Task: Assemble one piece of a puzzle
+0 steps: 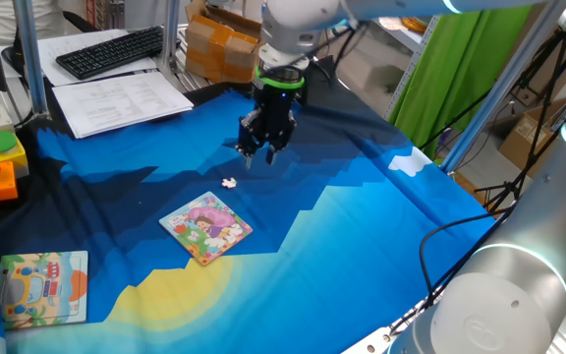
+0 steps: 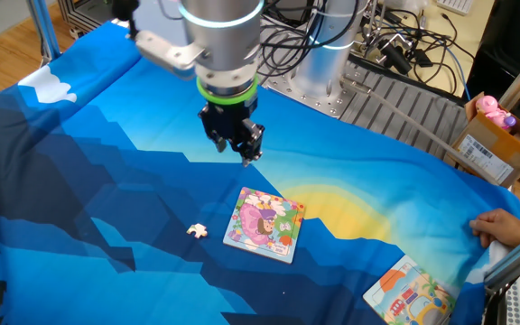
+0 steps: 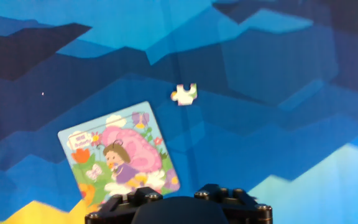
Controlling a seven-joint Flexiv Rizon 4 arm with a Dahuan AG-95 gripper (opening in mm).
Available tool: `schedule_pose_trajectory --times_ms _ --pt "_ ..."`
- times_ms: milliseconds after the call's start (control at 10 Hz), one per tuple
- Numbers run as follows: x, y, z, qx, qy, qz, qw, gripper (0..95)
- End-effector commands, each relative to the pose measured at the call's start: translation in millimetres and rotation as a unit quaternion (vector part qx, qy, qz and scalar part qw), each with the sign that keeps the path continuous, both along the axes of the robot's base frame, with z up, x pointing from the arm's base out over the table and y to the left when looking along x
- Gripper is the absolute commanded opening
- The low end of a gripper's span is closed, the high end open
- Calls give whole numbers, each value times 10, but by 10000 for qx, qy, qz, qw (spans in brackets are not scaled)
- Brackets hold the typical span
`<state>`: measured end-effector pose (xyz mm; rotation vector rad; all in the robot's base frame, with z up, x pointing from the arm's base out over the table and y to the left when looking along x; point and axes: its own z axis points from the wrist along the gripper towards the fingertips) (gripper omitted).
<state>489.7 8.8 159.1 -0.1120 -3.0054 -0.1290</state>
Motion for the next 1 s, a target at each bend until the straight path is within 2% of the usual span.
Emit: schedule_pose_trajectory --times_ms 100,300,500,600,700,800,1000 --pt "-6 8 -32 -84 -60 -39 9999 0" --pt "3 3 -27 -158 -130 -95 9997 0" --pt "60 -16 -28 -342 -153 97 9993 0" --pt "108 -28 -34 -414 -173 196 9988 190" --pt "208 -54 -51 -394 -250 189 9987 380" --pt "249 -67 -56 -374 -272 194 9987 380" --pt "390 -76 -184 -355 -315 238 9986 380"
